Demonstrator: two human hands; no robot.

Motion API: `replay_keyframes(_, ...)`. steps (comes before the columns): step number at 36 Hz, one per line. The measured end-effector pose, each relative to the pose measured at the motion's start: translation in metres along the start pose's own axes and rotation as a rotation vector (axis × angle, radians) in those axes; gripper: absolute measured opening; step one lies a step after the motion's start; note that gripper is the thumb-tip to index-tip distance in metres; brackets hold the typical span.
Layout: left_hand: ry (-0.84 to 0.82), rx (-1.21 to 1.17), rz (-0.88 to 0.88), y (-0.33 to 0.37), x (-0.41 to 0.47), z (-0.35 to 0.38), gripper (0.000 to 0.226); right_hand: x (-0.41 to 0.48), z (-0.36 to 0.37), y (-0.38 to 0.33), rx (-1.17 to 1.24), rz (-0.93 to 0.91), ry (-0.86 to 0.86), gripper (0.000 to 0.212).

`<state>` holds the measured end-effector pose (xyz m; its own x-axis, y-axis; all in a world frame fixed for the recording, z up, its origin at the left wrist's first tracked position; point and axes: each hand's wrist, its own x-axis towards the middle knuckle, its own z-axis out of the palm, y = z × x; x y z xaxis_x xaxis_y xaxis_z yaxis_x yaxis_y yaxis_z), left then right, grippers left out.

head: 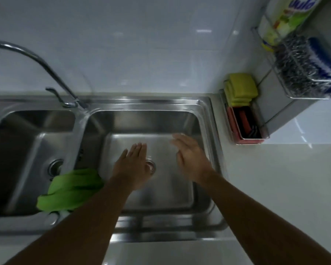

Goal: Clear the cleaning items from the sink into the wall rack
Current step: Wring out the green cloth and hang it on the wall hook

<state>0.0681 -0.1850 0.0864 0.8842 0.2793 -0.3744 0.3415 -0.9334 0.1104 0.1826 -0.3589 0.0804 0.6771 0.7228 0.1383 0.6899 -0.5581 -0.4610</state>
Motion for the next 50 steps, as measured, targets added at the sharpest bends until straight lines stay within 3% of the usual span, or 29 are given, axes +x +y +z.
replay_keyframes(5, 0.080, -0.017, -0.110, -0.081, -0.054, 0.023, 0.076, -0.005, 0.057, -0.080, 0.148, -0.074, -0.056, 0.038)
replay_keyframes(12, 0.157, -0.118, -0.252, -0.169, -0.117, 0.064, 0.079, -0.004, 0.117, -0.177, 0.249, -0.199, -0.201, 0.045)
replay_keyframes(19, 0.187, -0.267, -0.273, -0.203, -0.148, 0.087, 0.076, 0.013, 0.161, -0.240, 0.198, -0.332, -0.320, 0.050)
replay_keyframes(26, 0.192, -0.419, -0.275, -0.211, -0.149, 0.090, 0.072, 0.020, 0.212, -0.246, 0.060, -0.372, -0.363, 0.071)
replay_keyframes(31, 0.263, -0.492, -0.204, -0.223, -0.144, 0.097, 0.060, 0.022, 0.201, -0.257, 0.209, -0.234, -0.238, 0.043)
replay_keyframes(33, 0.290, -0.573, -0.217, -0.224, -0.145, 0.093, 0.051, 0.026, 0.198, -0.259, 0.292, -0.067, -0.292, 0.045)
replay_keyframes(36, 0.375, -0.559, -0.222, -0.221, -0.147, 0.088, 0.046, 0.030, 0.199, -0.257, 0.336, 0.099, -0.342, 0.024)
replay_keyframes(40, 0.537, -0.485, -0.316, -0.220, -0.146, 0.086, 0.012, 0.031, 0.197, -0.248, 0.343, 0.227, -0.427, 0.021)
replay_keyframes(44, 0.463, -0.187, -0.516, -0.219, -0.140, 0.084, 0.054, 0.032, 0.185, -0.236, 0.445, 0.294, -0.393, 0.015)
replay_keyframes(47, 0.346, -0.233, -0.606, -0.216, -0.135, 0.071, 0.079, 0.029, 0.170, -0.230, 0.491, 0.262, -0.361, 0.015)
replay_keyframes(50, 0.283, -0.354, -0.670, -0.209, -0.120, 0.057, 0.077, 0.027, 0.154, -0.228, 0.564, 0.200, -0.294, 0.014)
